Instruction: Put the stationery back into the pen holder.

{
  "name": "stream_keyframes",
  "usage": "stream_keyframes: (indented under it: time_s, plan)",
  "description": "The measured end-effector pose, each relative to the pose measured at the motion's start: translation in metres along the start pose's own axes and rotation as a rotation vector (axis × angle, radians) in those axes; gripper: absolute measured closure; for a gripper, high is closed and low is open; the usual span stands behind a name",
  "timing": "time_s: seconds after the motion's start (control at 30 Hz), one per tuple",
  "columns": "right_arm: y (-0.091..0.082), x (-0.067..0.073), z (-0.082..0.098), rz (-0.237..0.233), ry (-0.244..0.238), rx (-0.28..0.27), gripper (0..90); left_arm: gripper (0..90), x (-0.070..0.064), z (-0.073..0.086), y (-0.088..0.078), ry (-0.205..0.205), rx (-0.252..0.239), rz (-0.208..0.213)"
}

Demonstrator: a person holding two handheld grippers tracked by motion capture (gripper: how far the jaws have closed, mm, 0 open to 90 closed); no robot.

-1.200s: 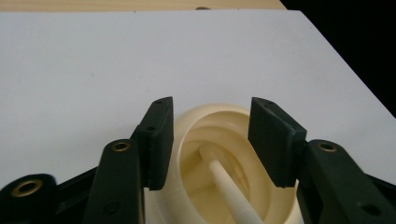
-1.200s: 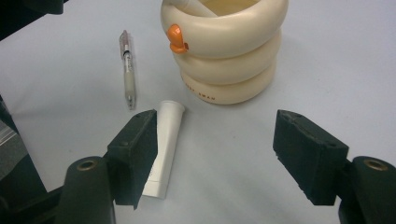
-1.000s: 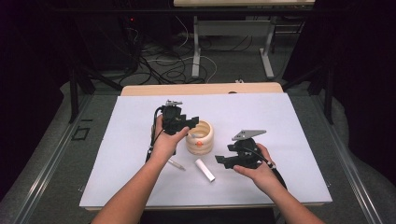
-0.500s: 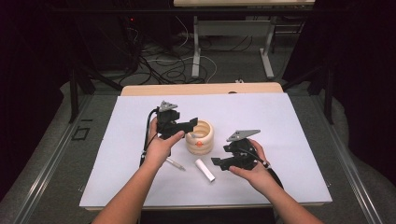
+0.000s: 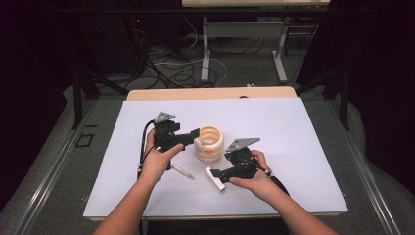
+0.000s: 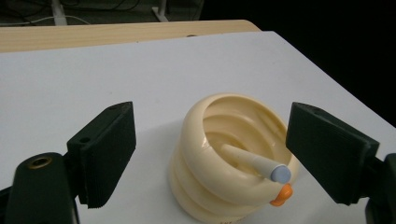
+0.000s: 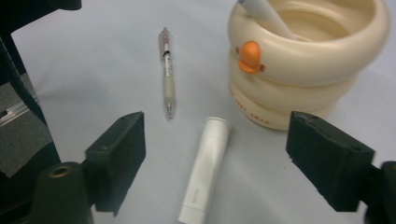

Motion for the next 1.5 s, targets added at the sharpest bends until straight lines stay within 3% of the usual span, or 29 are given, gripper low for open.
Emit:
stream_keyframes:
  time_s: [0.27, 0.47, 0.8, 1.0, 1.1, 1.37, 1.5]
  plan:
    - [0.019, 0.014, -0.005, -0.021, -0.044, 0.027, 16.4, 15.6, 0.01, 0.014, -0.01, -0.028, 0.016, 0.018]
    - [0.029, 0.021, -0.008, -0.021, -0.087, 0.025, 24.1, 15.8, 0.016, 0.025, -0.016, -0.066, 0.009, 0.033]
    - [0.045, 0.037, -0.014, -0.042, -0.168, 0.031, 33.5, 16.5, 0.019, 0.031, -0.029, -0.027, -0.007, 0.023]
    - [0.053, 0.044, -0.016, -0.062, -0.173, 0.051, 40.4, 16.7, 0.021, 0.032, -0.034, -0.034, -0.014, 0.023]
    - [0.058, 0.046, -0.015, -0.065, -0.145, 0.078, 42.8, 16.8, 0.025, 0.034, -0.036, -0.028, -0.011, 0.012]
    - [0.074, 0.052, -0.013, -0.079, -0.18, 0.11, 45.4, 18.9, 0.032, 0.035, -0.039, -0.049, -0.015, -0.005]
    - [0.083, 0.054, -0.013, -0.062, -0.199, 0.113, 46.0, 19.5, 0.036, 0.035, -0.042, -0.07, -0.024, -0.012]
Point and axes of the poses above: each handheld gripper's, and its own axes: y roughly forward along the jaws, z roughly out of its underside, x roughly to its left, the point moved 6 cm from there along y, roughly forward along the jaws, and after that the axes turned 9 degrees about y, right-handed, at the moved point
